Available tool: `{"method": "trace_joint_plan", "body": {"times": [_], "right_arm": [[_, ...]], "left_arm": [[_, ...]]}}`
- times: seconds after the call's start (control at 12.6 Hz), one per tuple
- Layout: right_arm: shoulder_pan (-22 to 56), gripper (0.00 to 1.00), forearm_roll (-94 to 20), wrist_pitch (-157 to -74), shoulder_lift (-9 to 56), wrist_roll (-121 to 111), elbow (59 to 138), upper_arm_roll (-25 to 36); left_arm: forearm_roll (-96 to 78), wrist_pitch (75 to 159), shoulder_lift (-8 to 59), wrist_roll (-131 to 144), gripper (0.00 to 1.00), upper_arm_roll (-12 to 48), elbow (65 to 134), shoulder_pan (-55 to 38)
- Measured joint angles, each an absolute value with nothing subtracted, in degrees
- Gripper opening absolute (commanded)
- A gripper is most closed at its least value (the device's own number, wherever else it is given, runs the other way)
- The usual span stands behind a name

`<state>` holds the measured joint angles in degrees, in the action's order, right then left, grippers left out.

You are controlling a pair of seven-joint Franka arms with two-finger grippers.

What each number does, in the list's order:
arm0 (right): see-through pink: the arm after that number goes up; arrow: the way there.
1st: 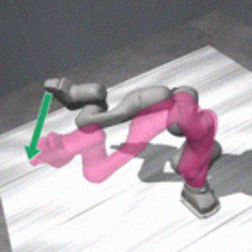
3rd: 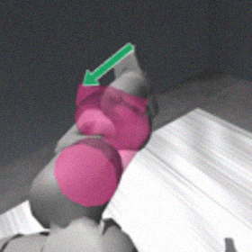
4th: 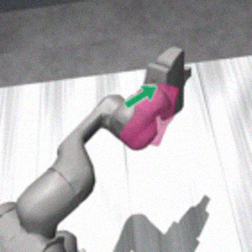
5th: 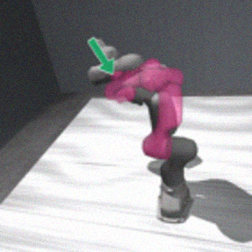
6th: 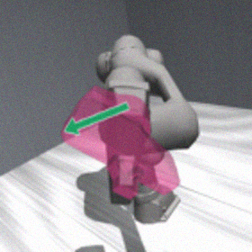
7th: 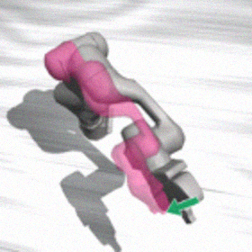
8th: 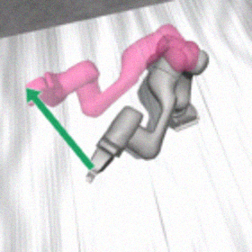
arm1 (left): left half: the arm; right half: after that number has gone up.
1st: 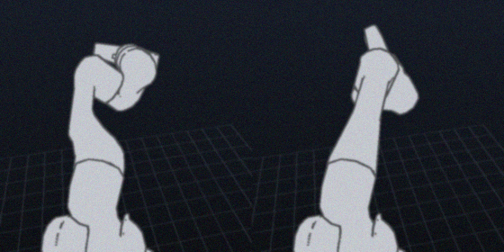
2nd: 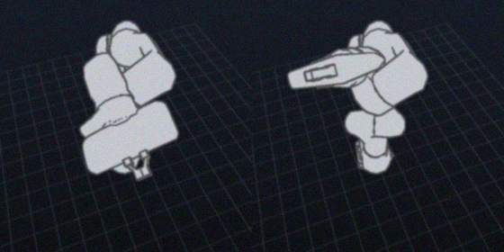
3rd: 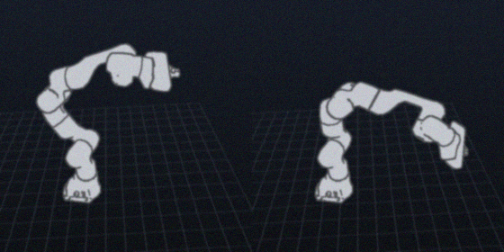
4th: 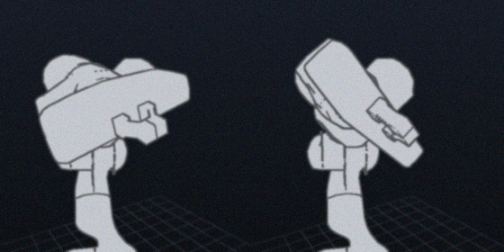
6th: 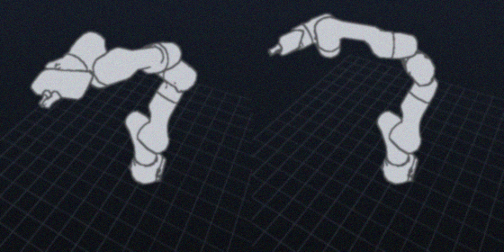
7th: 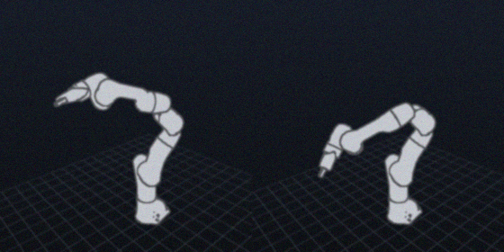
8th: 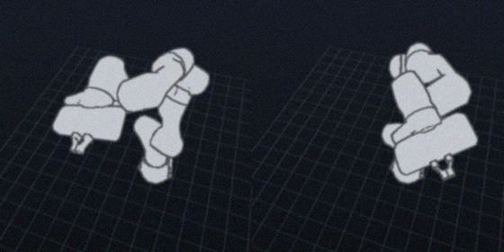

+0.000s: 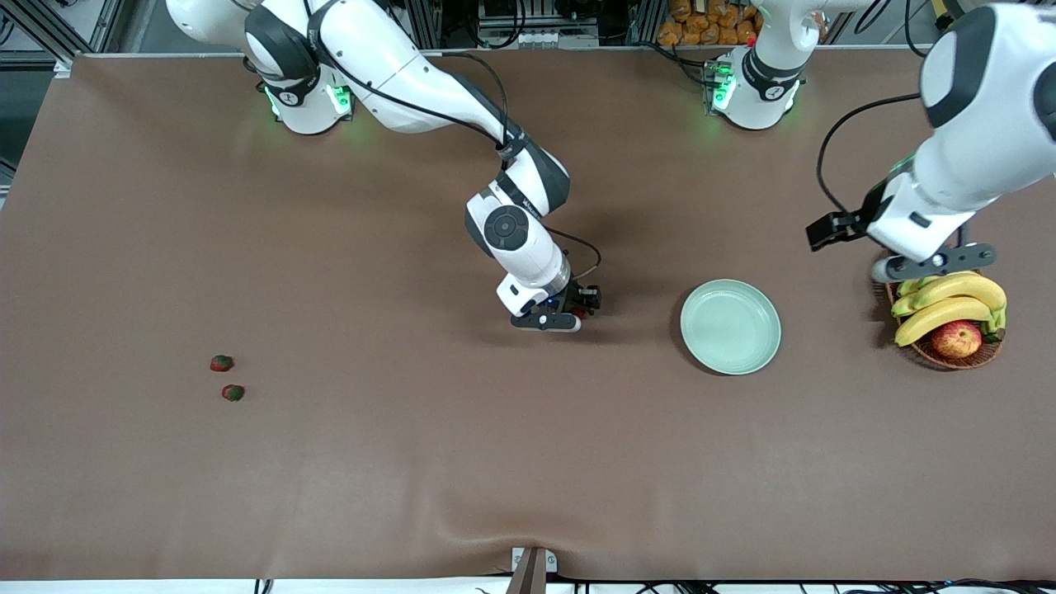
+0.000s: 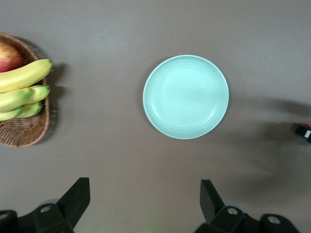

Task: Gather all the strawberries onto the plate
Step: 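Set the strawberry down with the right gripper while the left gripper approaches, then grasp the set-down strawberry with the left gripper while the right gripper grasps another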

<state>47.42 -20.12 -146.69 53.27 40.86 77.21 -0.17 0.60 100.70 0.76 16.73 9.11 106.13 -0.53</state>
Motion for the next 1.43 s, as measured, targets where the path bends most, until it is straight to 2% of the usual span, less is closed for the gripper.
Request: {"method": "trace_joint_plan", "body": {"times": [0.24, 0.4, 0.71, 0.87, 1.03, 1.19, 1.43], "right_arm": [[47.0, 1.0, -20.1, -145.8, 52.0, 40.9, 77.0, 1.0], [44.8, 1.0, -20.0, -140.4, 49.0, 40.8, 77.4, 3.3], [41.4, 1.0, -19.3, -124.3, 44.8, 29.4, 78.1, 17.6], [40.3, 1.0, -19.2, -120.2, 44.7, 21.9, 79.1, 24.9], [37.7, 1.0, -19.2, -117.1, 44.7, 15.2, 79.8, 29.3], [33.2, 1.0, -19.2, -115.6, 44.6, 7.6, 80.4, 31.9], [23.7, 1.0, -19.3, -115.5, 44.7, -5.6, 81.5, 32.2]], "left_arm": [[0.6, 103.5, 3.1, 16.7, 1.0, 10.8, 106.8, -0.6], [0.6, 104.7, 5.0, 16.9, 1.0, 11.7, 106.6, -0.6], [-1.6, 107.0, 9.8, 21.5, 1.0, 14.7, 104.1, -1.4], [-1.6, 108.9, 13.5, 30.6, 1.0, 15.6, 103.3, -4.4], [-1.6, 110.6, 16.7, 41.5, 1.0, 15.8, 103.1, -8.2], [-1.6, 112.7, 19.3, 54.8, 1.0, 15.9, 103.0, -11.4], [-1.6, 117.5, 23.4, 72.3, 1.0, 15.9, 102.8, -13.0]]}}
